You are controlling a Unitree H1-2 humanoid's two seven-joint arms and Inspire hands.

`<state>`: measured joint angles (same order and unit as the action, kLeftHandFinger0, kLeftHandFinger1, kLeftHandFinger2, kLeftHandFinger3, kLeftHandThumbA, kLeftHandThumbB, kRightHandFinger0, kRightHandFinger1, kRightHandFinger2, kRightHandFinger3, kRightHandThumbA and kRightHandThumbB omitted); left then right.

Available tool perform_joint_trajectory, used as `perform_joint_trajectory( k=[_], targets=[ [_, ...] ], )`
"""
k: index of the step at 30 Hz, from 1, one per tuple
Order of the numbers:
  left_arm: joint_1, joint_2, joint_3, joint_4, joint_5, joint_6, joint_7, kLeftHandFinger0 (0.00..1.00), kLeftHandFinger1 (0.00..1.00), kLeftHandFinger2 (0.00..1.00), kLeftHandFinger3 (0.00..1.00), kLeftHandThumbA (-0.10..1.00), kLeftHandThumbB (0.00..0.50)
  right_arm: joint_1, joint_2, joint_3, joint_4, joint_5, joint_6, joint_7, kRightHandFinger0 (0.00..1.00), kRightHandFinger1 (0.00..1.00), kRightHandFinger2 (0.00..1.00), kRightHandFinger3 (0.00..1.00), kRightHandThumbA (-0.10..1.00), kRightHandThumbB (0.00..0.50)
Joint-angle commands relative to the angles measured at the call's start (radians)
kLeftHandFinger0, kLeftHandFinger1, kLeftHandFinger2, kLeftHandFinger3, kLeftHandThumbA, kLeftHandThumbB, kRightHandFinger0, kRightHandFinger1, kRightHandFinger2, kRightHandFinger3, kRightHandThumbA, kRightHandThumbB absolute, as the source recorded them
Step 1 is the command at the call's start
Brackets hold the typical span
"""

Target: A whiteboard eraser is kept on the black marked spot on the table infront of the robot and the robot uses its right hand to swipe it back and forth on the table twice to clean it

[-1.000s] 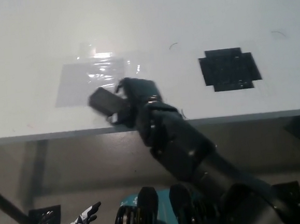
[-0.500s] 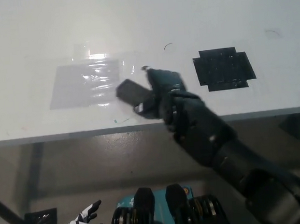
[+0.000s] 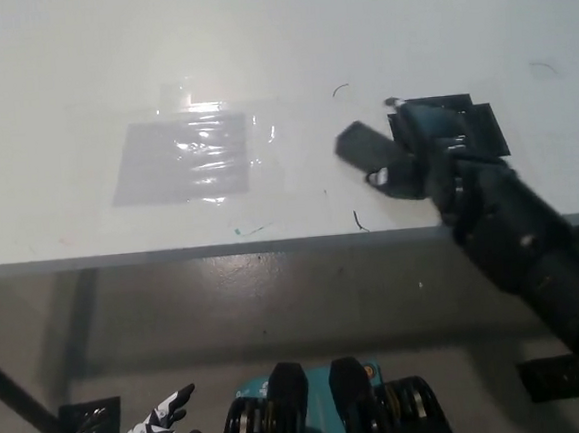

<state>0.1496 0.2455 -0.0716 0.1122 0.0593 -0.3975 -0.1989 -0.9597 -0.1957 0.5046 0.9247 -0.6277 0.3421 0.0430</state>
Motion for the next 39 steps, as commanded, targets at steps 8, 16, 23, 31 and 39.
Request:
perform_joint_trajectory(
  k=[8,16,23,31,39],
  targets=[
    [0.151,0.005,-0.02,-0.053,0.013,-0.044,0.0,1.0,1.0,1.0,1.0,0.79,0.48,0.27,-0.246,-0.032,-0.018,0.001,-0.008,-0.004,0.09,0.14,0.36,1.0,-0.03,0.171],
    [0.225,0.003,-0.027,-0.043,0.022,-0.058,0.003,1.0,1.0,1.0,1.0,0.8,0.496,0.39,-0.296,-0.041,-0.066,-0.001,0.006,-0.013,0.06,0.25,0.46,1.0,-0.01,0.155],
    [0.239,0.006,-0.029,-0.039,0.021,-0.06,0.005,1.0,1.0,1.0,1.0,0.81,0.496,0.399,-0.303,-0.048,-0.061,0.006,0.001,-0.024,0.39,0.53,0.67,1.0,0.0,0.142],
    [0.224,0.009,-0.024,-0.039,0.023,-0.054,0.008,1.0,1.0,1.0,1.0,0.82,0.497,0.368,-0.317,-0.063,0.019,0.013,-0.004,-0.062,0.01,0.16,0.42,1.0,0.09,0.176],
    [0.209,0.0,-0.023,-0.043,0.02,-0.054,0.012,1.0,1.0,1.0,1.0,0.8,0.487,0.346,-0.379,-0.187,-0.04,0.066,0.089,-0.122,0.2,0.38,0.61,1.0,0.09,0.163]
  ],
)
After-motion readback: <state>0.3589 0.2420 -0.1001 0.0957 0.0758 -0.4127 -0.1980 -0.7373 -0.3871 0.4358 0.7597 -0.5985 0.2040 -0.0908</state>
